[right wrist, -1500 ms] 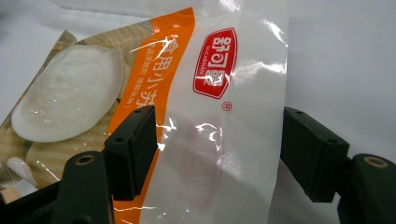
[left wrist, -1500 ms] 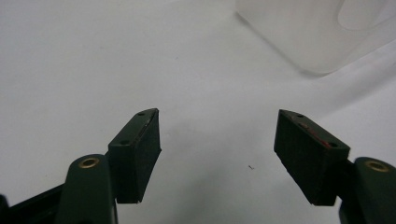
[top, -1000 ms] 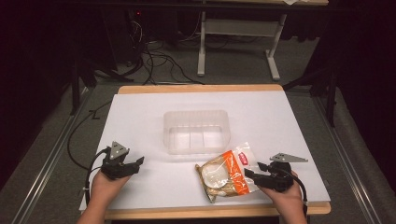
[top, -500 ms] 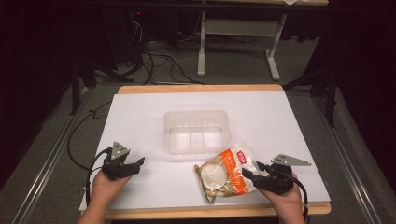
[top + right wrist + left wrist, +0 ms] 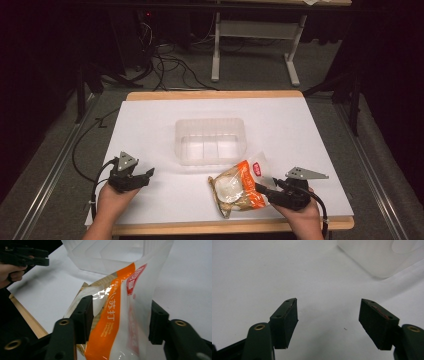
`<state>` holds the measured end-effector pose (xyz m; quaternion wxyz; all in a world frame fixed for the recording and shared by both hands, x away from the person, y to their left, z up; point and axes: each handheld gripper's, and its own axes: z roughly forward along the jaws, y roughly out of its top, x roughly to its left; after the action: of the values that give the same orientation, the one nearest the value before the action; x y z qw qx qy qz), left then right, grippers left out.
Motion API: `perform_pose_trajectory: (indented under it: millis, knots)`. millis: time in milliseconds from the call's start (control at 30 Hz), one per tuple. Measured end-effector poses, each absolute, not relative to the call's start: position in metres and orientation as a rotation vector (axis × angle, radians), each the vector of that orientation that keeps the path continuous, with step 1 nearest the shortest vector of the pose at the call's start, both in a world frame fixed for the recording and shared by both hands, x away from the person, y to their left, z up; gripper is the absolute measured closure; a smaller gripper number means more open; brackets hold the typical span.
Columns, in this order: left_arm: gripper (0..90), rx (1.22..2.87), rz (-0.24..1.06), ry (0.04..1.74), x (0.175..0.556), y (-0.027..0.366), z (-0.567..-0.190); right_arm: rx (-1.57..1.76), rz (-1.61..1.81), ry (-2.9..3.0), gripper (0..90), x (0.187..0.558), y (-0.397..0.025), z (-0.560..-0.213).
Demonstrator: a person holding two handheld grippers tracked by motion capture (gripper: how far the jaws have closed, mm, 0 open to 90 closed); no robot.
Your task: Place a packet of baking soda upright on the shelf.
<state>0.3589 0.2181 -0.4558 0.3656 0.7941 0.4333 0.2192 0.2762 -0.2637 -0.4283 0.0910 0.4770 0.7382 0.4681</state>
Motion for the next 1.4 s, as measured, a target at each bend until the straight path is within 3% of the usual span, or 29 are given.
perform_pose_trajectory:
  millis: [200, 900, 1400]
  knots:
    - [31.8, 2.039, 0.564, 1.116, 0.359, 0.218, -0.456, 1.435, 1.370, 2.155, 89.3, 0.276, -0.270, -0.426]
    - [31.8, 2.025, 0.564, 1.122, 0.359, 0.221, -0.456, 1.430, 1.365, 1.862, 90.0, 0.265, -0.322, -0.389]
    - [31.8, 2.028, 0.564, 1.121, 0.359, 0.221, -0.455, 1.346, 1.220, 1.838, 90.0, 0.321, -0.291, -0.355]
